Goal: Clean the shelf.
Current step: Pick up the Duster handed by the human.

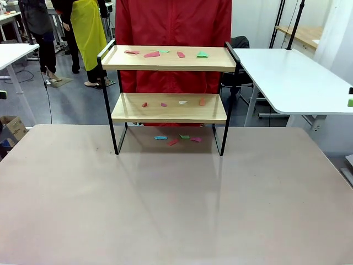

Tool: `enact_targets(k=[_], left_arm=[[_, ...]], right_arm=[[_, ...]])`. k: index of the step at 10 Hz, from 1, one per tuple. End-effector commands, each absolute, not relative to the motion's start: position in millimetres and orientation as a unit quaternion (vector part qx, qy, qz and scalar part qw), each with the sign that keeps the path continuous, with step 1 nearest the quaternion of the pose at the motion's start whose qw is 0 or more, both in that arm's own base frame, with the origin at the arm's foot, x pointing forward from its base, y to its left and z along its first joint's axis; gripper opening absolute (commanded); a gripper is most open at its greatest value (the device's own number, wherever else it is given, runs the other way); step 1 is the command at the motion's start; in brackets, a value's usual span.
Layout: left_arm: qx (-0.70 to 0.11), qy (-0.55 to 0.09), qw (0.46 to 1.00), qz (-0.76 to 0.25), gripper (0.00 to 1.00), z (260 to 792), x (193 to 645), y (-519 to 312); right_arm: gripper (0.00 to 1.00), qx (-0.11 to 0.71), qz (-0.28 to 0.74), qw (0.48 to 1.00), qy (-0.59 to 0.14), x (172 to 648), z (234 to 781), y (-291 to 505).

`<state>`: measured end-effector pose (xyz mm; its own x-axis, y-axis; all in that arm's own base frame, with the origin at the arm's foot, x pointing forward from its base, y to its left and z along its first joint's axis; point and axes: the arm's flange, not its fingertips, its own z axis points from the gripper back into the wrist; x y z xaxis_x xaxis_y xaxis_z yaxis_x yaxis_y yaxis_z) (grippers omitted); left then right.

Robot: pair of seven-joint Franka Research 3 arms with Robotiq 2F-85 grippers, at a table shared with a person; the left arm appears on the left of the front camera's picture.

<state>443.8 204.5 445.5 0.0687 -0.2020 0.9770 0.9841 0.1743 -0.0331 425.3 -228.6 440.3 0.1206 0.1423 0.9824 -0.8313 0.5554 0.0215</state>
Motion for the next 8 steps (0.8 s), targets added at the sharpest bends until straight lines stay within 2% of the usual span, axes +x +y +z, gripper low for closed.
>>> enact_targets(k=[1,5,8], left_arm=[[-0.436,-0.48,0.586,-0.487,1.0,442,462,223],[-0.456,-0.501,0.544,-0.495,1.0,437,488,253],[-0.463,-0.503,0.532,-0.499,1.0,435,509,267]], right_arm=[[1.0,0.312,0.369,0.67,-0.564,440,433,-248],[1.0,0.316,0.378,0.66,-0.567,455,424,-260],[1.0,0.326,0.39,0.641,-0.576,470,417,-264]])
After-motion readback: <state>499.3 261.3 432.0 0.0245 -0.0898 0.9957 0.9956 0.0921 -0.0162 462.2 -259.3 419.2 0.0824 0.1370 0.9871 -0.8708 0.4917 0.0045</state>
